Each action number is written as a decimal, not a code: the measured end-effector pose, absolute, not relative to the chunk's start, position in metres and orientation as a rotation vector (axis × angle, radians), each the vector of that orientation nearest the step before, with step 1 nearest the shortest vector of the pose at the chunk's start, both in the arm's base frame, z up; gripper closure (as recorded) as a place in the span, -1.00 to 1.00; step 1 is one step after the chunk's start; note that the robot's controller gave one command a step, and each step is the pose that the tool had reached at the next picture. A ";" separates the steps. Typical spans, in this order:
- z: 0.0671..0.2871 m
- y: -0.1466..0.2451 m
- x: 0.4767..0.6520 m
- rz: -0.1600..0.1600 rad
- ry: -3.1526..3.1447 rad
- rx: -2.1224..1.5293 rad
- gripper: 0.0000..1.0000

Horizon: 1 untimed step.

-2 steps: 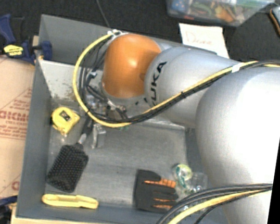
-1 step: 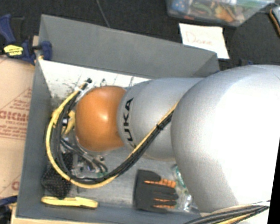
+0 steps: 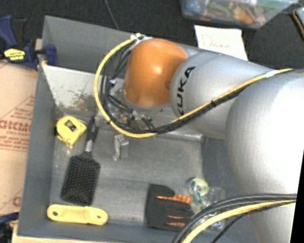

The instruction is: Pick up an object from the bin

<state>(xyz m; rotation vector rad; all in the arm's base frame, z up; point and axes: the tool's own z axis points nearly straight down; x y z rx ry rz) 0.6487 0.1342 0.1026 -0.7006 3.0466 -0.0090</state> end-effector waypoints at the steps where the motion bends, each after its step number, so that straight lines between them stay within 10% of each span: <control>1: 0.078 0.209 0.541 0.000 3.054 -0.697 -1.00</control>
Offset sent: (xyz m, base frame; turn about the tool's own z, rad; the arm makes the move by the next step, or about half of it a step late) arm -0.0476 0.0539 -0.0326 -0.5513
